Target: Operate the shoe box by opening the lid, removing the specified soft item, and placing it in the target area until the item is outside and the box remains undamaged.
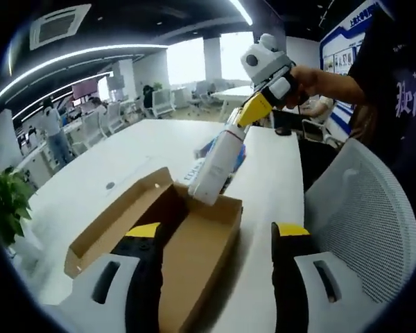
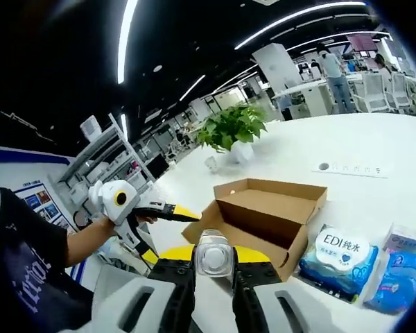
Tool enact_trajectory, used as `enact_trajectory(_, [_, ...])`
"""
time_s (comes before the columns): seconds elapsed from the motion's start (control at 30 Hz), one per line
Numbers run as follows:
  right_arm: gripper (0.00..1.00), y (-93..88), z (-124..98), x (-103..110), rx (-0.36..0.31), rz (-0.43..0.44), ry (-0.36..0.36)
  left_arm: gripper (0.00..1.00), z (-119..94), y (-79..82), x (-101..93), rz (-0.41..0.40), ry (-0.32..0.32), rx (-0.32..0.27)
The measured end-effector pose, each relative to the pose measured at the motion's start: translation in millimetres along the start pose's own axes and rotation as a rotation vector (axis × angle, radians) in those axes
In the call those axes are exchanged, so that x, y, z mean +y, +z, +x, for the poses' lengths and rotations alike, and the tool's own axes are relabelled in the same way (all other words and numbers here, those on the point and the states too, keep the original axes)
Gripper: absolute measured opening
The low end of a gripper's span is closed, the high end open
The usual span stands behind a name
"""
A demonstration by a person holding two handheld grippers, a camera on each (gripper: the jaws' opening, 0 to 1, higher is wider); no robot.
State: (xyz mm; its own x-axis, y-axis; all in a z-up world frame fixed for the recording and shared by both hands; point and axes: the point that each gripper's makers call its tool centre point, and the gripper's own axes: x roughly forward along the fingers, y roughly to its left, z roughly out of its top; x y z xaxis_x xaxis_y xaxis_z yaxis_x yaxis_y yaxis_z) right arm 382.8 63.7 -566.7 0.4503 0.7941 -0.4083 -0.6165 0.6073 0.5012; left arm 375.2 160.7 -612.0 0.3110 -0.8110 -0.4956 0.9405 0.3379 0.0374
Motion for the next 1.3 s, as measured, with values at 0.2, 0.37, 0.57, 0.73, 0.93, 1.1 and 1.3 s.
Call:
enact_trajectory(0.2, [0.15, 5.9, -4.3, -5.8, 0.039, -0.057, -0.001, 0.66, -5.5, -3.0, 3.9, -0.033, 0.022, -0.016])
enact_trajectory(0.37, [0.15, 10.7, -7.1, -10.2, 0.071, -0.111, -0.005, 0.7, -9.4, -1.6, 7.3, -0.069, 0.036, -0.041])
enact_trajectory(0.57, [0.15, 16.8, -9.4, -15.8, 0.108, -0.149, -0.009, 0.75, -12.2, -1.8, 10.0, -0.089, 0.06, -0.053])
enact_trajectory(0.73, [0.15, 22.3, -11.2, -21.4, 0.129, -0.175, -0.01, 0.79, -16.3, -3.4, 12.2, -0.11, 0.076, -0.063])
enact_trajectory(0.93, [0.15, 27.8, -13.2, -27.3, 0.16, -0.208, -0.011, 0.83, -21.0, -6.6, 13.8, -0.13, 0.091, -0.064])
enact_trajectory(1.1, [0.15, 33.2, -13.7, -33.2, 0.184, -0.232, -0.019, 0.84, -23.1, -10.4, 13.5, -0.136, 0.103, -0.057])
enact_trajectory(1.3, [0.15, 38.6, -14.3, -39.8, 0.209, -0.255, -0.024, 0.87, -26.4, -12.9, 12.8, -0.144, 0.116, -0.057])
